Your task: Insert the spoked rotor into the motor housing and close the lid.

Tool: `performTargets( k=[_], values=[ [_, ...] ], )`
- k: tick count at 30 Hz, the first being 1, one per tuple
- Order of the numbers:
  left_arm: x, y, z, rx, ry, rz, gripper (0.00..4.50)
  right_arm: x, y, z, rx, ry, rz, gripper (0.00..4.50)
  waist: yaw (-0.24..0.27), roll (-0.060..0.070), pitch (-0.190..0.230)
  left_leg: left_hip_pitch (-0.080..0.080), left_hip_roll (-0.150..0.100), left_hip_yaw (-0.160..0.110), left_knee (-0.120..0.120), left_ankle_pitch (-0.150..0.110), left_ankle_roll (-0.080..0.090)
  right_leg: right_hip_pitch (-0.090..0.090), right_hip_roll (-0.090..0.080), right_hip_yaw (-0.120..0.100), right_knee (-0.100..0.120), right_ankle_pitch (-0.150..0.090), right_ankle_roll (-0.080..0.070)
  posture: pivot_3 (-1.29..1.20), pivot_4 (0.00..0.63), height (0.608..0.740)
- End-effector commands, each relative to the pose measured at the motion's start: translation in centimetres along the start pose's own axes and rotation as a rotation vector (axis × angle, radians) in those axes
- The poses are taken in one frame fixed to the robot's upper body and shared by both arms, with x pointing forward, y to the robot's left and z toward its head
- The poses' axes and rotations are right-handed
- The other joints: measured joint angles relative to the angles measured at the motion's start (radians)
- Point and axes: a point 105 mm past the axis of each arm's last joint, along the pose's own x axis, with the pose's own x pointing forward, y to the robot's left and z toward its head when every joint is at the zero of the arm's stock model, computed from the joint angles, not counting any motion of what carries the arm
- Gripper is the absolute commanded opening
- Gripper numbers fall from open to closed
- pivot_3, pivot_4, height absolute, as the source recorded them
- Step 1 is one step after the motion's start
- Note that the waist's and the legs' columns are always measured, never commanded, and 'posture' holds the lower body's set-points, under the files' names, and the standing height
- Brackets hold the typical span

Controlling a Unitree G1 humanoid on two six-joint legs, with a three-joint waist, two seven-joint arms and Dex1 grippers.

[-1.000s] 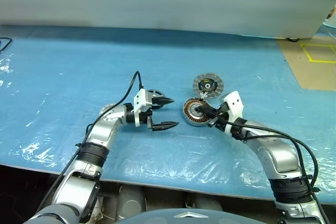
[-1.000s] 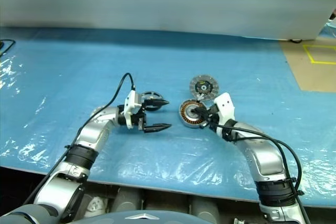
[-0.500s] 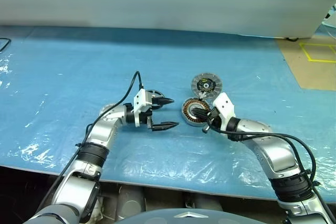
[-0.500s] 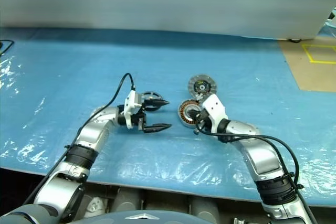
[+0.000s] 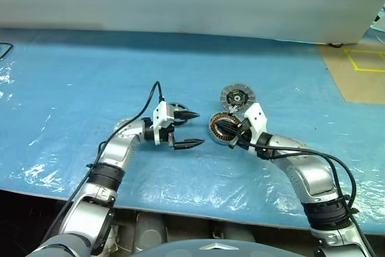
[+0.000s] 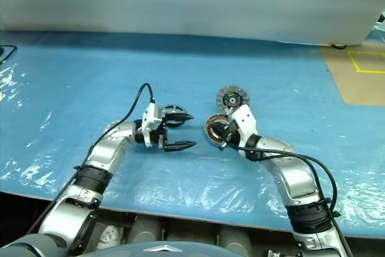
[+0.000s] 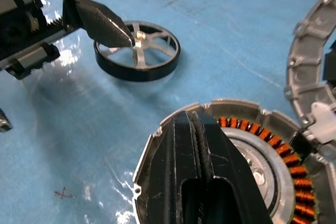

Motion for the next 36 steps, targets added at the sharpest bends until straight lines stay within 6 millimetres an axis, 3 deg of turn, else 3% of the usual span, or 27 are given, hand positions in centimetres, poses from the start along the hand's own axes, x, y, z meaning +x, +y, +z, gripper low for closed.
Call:
performTargets(
  k=[1, 13, 23, 29, 36],
  values=[
    [-1.0, 1.4, 1.7, 0.024, -0.032, 0.033, 4.50, -0.8, 0.0, 2.0, -0.059, -0.046, 0.017, 0.01, 0.000, 0.000, 0.000, 0.000, 0.000, 0.000, 0.000, 0.000, 0.000, 0.000, 0.000, 0.000, 0.000, 0.000, 0.000, 0.00, 0.150, 0.740],
    [-4.1, 5.2, 0.8, 0.000, 0.129, 0.114, 4.50, -1.0, 0.7, 1.7, -0.121, 0.000, 0.053, 0.01, 0.000, 0.000, 0.000, 0.000, 0.000, 0.000, 0.000, 0.000, 0.000, 0.000, 0.000, 0.000, 0.000, 0.000, 0.000, 0.00, 0.150, 0.740],
    [-5.1, 7.6, 2.2, -0.131, 0.242, 0.048, 4.50, -0.4, 2.4, 0.7, -0.099, 0.006, 0.066, 0.01, 0.003, 0.000, 0.000, -0.001, -0.001, -0.001, -0.001, 0.000, 0.000, 0.000, 0.000, -0.001, -0.001, 0.000, 0.000, 0.00, 0.150, 0.740],
    [-4.9, 7.8, 2.9, -0.161, 0.328, -0.021, 2.59, -0.1, 3.4, 0.4, -0.071, -0.007, 0.056, 0.00, 0.002, 0.000, 0.000, -0.001, -0.001, -0.002, -0.001, 0.000, 0.000, 0.000, 0.000, -0.001, -0.002, 0.000, 0.000, 0.00, 0.150, 0.740],
    [-5.1, 8.5, 3.2, -0.177, 0.493, -0.031, 2.59, 0.3, 4.6, 0.0, -0.040, -0.019, 0.047, 0.00, 0.003, -0.001, 0.000, -0.001, -0.001, -0.002, -0.002, 0.000, 0.000, 0.000, 0.000, -0.002, -0.002, 0.000, 0.000, 0.00, 0.150, 0.740]
  ],
)
